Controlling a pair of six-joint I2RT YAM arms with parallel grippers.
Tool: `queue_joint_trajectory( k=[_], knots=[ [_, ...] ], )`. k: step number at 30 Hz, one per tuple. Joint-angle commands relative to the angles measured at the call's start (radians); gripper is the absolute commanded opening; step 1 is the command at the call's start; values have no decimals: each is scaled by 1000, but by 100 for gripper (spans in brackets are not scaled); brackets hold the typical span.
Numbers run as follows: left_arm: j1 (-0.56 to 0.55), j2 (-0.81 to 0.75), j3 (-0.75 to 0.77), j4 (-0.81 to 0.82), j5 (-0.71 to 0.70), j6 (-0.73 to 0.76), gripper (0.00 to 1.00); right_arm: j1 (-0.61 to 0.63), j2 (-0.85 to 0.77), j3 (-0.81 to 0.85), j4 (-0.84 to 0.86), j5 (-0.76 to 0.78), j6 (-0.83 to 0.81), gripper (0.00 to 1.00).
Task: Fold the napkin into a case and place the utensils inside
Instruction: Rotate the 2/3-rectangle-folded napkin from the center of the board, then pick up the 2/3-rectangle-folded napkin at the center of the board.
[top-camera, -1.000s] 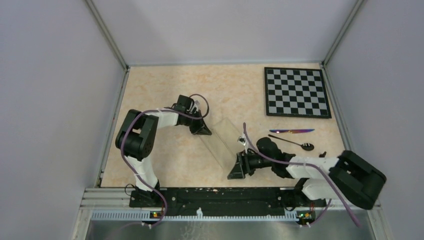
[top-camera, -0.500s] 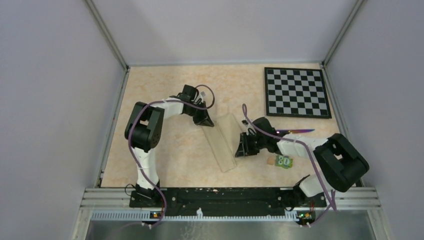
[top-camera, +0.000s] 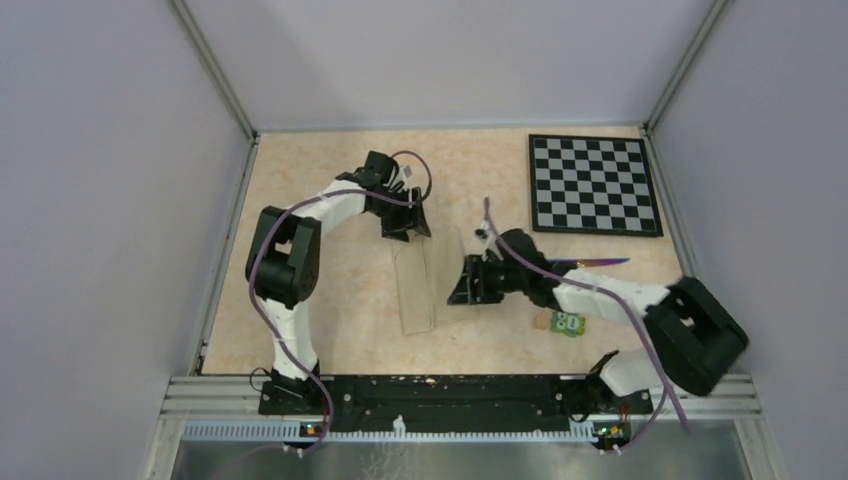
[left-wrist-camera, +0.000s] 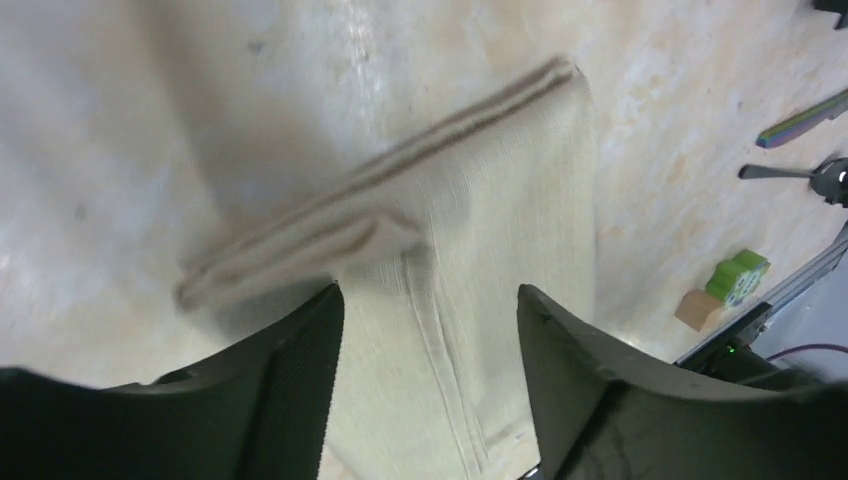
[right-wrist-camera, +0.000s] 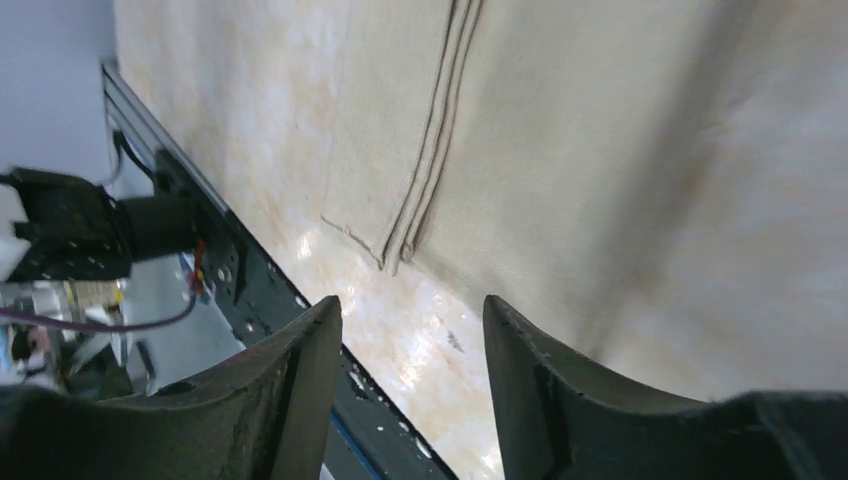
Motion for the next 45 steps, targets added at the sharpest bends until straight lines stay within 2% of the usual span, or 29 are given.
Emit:
queue_joint_trajectory(
  k=[1,2,3,4,7,9,11,14,19,22,25,30,37,39,43,45],
  knots=[
    [-18,-228,-81,-67,-50,32,74,-204,-263,-15,-241,40,-127,57],
    [-34,-265,-107,-71,-54,22,78,-253,-305,-19,-290,47,-158,60],
    [-54,-298,-130,-79,-65,10,95,-295,-349,-19,-338,58,-190,63],
    [-81,-323,-147,-95,-83,-7,98,-335,-372,-18,-376,69,-214,65],
    [-189,-387,-196,-137,-200,-132,99,-425,-405,-17,-453,92,-243,69],
    [-326,-415,-223,-159,-332,-316,98,-455,-396,-16,-468,114,-203,69],
    [-462,-401,-216,-224,-526,-494,95,-458,-380,-4,-494,180,-161,69],
    [-619,-307,-142,-357,-710,-723,90,-460,-371,2,-503,251,-124,68],
    [-762,-88,78,-543,-871,-880,84,-461,-417,2,-540,339,-110,69],
    [-802,45,243,-656,-919,-910,83,-461,-469,-13,-544,358,-106,69],
    [-820,108,302,-674,-929,-909,82,-461,-506,-33,-536,343,-99,68],
    [-826,141,302,-666,-918,-919,80,-462,-510,-52,-533,318,-102,68],
    [-838,200,264,-636,-879,-910,72,-462,-497,-84,-510,314,-109,68],
    [-836,212,248,-627,-873,-900,64,-462,-487,-87,-496,276,-135,69],
    [-827,144,171,-552,-855,-834,33,-462,-446,-112,-381,67,-147,75],
    [-822,64,98,-461,-830,-761,28,-463,-417,-127,-325,-12,-127,78]
  ],
)
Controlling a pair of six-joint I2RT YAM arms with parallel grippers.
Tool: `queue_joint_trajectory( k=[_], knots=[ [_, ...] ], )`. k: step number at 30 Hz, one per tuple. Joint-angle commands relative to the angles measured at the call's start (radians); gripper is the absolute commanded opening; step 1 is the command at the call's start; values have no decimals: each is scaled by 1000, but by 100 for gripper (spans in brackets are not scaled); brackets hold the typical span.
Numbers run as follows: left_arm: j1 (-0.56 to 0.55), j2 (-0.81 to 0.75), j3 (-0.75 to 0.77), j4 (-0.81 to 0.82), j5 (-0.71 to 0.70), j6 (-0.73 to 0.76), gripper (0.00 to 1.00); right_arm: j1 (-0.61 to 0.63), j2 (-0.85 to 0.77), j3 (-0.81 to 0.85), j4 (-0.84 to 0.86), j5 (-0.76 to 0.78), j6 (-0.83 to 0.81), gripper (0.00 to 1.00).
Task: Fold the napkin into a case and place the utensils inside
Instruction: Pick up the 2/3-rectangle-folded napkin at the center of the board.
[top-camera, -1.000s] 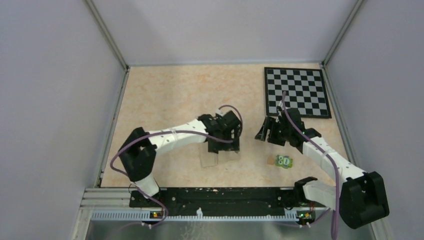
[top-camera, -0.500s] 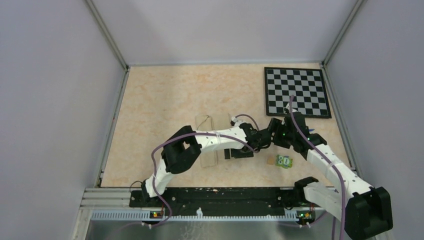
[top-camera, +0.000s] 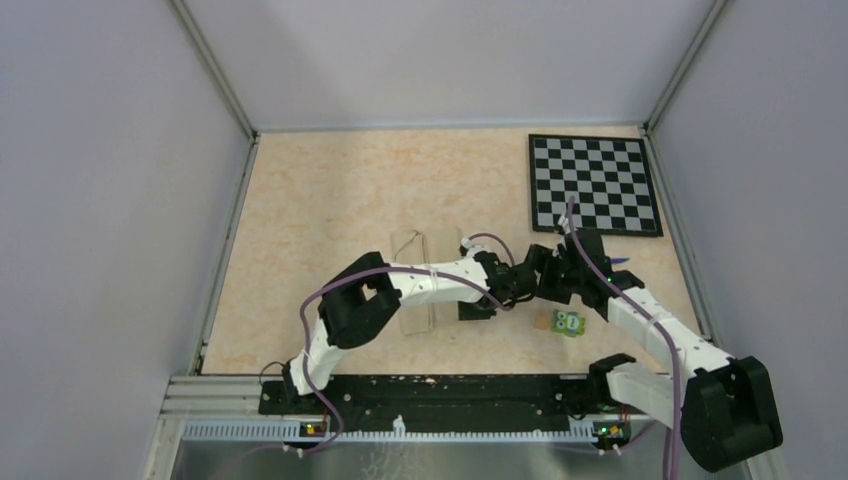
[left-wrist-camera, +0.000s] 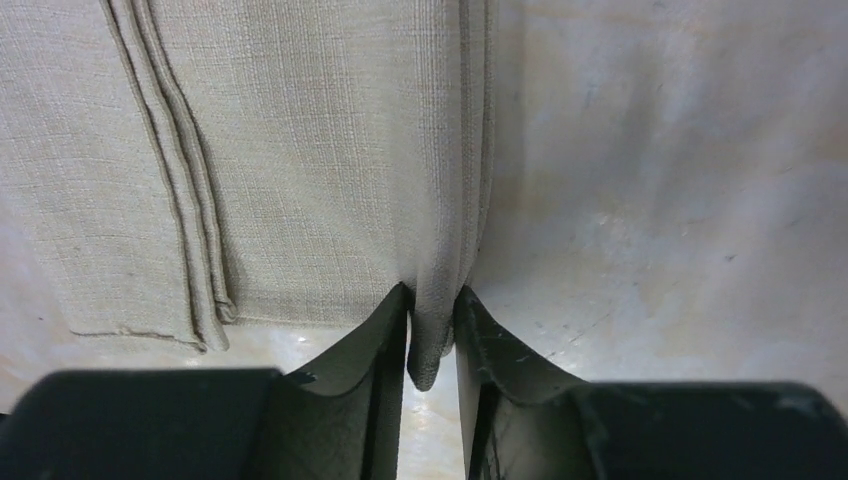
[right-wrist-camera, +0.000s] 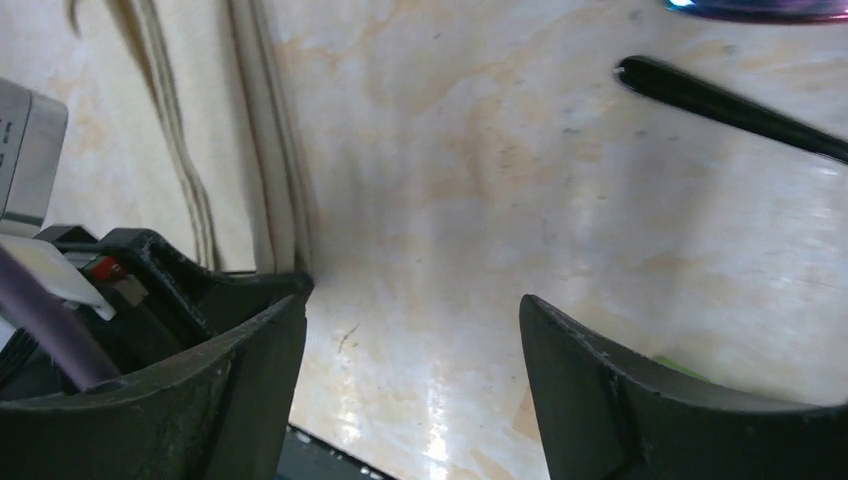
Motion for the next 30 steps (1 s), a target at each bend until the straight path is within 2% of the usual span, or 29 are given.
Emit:
queue_joint_trajectory(
  k=[1,3,4,6,9,15,17,23,25,27,30],
  knots=[
    [10,-120,-170,148,60,133,26,-10,56,-33,208,-227,19,79],
    [17,-205,-253,243,113,194,22,-14,97,-47,304,-293,62,81],
    [22,-245,-290,278,134,212,14,-14,125,-45,357,-325,80,81],
    [30,-316,-353,341,176,237,6,-15,215,-31,468,-393,106,82],
    [39,-404,-422,386,212,260,0,-2,360,17,613,-487,167,82],
    [56,-502,-512,429,241,285,0,95,638,74,923,-540,339,81],
    [63,-521,-524,430,244,292,0,120,684,61,1022,-533,393,81],
    [72,-547,-525,435,254,312,0,178,761,33,1149,-472,462,81],
    [73,-541,-524,447,270,316,0,177,775,22,1196,-447,483,76],
    [72,-534,-531,462,290,316,0,168,780,25,1192,-421,472,68],
    [72,-534,-546,480,311,316,0,153,778,37,1169,-391,439,61]
  ],
)
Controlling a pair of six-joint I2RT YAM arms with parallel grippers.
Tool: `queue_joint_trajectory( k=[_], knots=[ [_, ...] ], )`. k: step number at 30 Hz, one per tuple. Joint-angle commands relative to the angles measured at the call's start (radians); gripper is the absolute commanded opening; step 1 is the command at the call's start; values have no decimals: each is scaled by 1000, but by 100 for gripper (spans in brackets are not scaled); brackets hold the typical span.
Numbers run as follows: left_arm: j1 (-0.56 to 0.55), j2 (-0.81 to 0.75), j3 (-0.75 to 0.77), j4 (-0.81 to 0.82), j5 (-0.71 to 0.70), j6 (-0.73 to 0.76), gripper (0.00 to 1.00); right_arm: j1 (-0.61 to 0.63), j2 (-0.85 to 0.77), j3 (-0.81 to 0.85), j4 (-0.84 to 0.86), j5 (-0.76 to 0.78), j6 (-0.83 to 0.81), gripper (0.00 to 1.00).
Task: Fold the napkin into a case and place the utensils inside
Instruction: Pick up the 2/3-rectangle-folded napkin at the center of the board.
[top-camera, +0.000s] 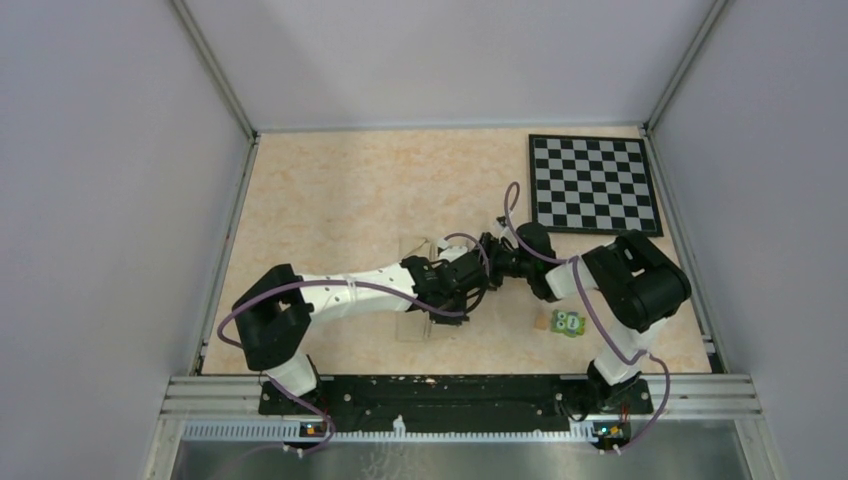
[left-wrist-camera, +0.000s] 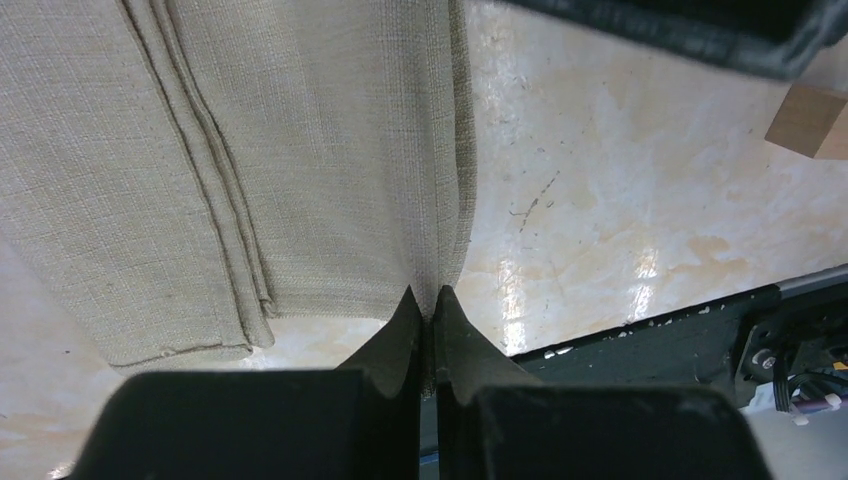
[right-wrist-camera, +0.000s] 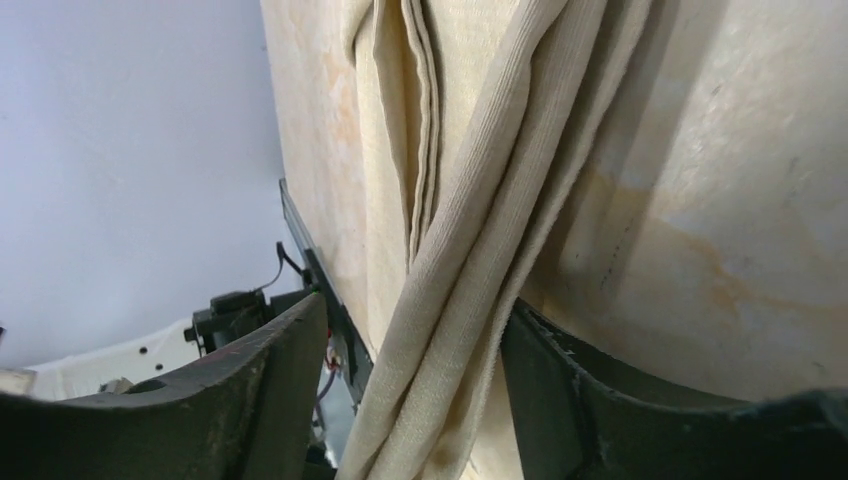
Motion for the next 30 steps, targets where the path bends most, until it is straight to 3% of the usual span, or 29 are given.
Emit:
queue_joint_trajectory(
  k=[1,13,16,17,21,23,26,27,30],
  knots=[
    [1,-35,-27,59,42,16,0,-19,7,19,64,62,-34,60],
    [2,-22,-23,102,72,24,0,-25,36,53,46,74,-85,31],
    [5,-14,-20,114,95,34,0,-26,22,46,43,83,-95,11],
    [10,-11,-18,122,122,42,6,-26,20,50,34,88,-107,2],
    [28,-105,-65,230,219,86,65,-26,21,67,-6,95,-168,0],
    [84,-194,-120,305,276,90,75,-26,19,81,-44,99,-209,0],
    [254,-320,-246,412,389,86,74,-25,4,96,-115,114,-260,0],
    [311,-349,-289,449,412,78,68,-25,-5,102,-140,121,-283,0],
    [468,-382,-368,543,474,88,38,-25,-26,118,-202,143,-319,0]
  ],
)
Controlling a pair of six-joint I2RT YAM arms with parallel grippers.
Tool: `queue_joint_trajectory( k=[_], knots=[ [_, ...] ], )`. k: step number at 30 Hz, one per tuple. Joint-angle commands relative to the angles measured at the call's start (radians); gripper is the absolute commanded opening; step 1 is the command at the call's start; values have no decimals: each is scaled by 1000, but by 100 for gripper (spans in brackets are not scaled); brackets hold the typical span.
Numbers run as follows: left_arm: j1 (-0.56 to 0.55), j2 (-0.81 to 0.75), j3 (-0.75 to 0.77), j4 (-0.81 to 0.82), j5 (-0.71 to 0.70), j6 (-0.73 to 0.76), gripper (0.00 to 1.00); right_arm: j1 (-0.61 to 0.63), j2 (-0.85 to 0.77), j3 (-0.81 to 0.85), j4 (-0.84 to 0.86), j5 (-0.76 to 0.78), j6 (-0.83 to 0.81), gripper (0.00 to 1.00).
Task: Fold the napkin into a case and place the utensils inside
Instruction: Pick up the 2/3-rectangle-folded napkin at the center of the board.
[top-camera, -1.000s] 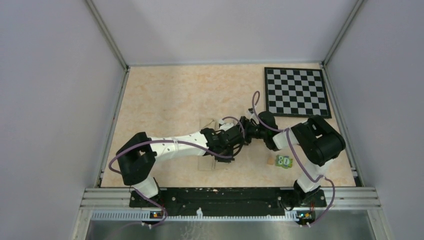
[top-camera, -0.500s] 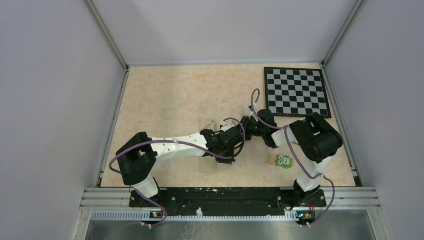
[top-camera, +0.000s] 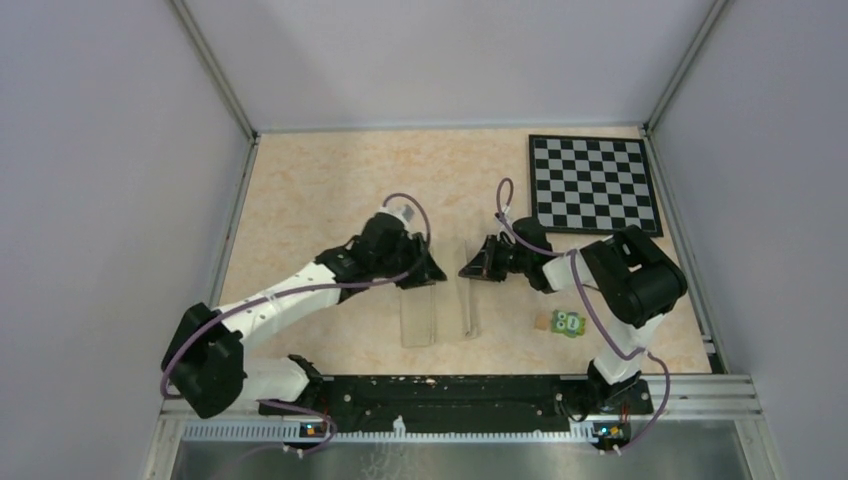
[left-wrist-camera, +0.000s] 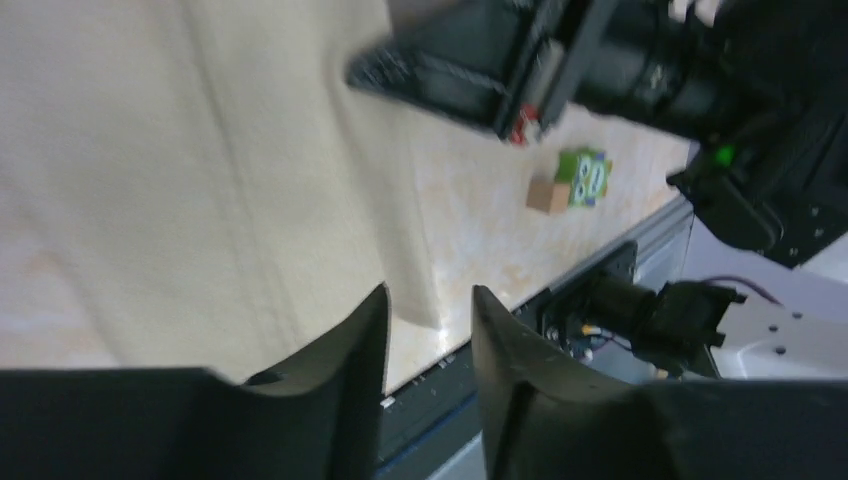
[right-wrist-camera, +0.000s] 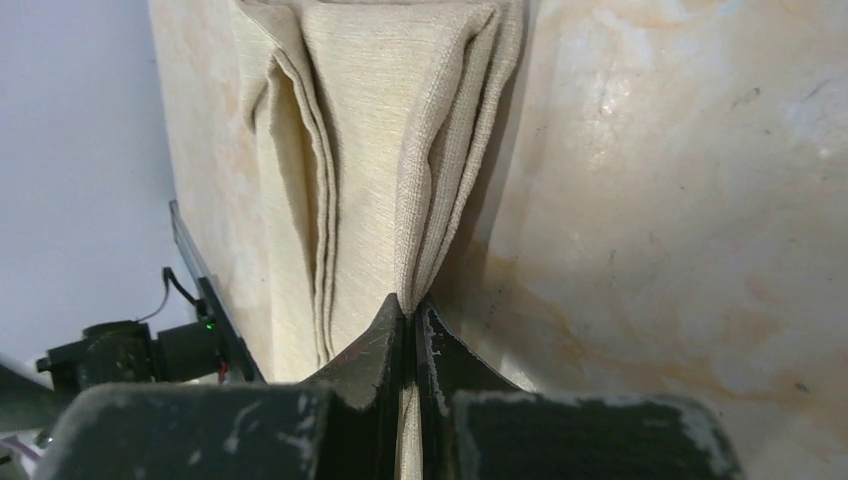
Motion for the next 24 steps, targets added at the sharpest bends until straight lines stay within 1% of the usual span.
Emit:
queue_joint_trajectory(
  k=[1,2,4,5,7,8,11,14,19,23,24],
  knots=[
    [202,-34,-96,186,137,26,30,-5,-68,54,-93,41,-108,0],
    [241,-14,-104,206,165,34,22,-5,-73,59,-107,47,-115,0],
    [296,38,-114,270,219,47,11,-4,-80,72,-138,56,-127,0],
    [312,70,-110,303,235,60,7,-3,-82,80,-150,61,-132,0],
    [327,142,-78,312,249,95,2,3,-85,96,-175,72,-143,0],
    [333,174,-74,340,263,101,0,7,-87,105,-193,80,-150,0],
    [336,253,-89,439,275,98,0,28,-102,129,-244,115,-171,0],
    [336,320,-95,445,220,100,0,48,-123,163,-309,153,-191,0],
    [337,402,-121,470,194,87,0,100,-144,236,-420,236,-226,0],
    [338,425,-157,515,203,80,0,186,-151,324,-534,371,-241,0],
    [337,427,-167,538,211,74,0,225,-149,349,-565,460,-224,0]
  ],
)
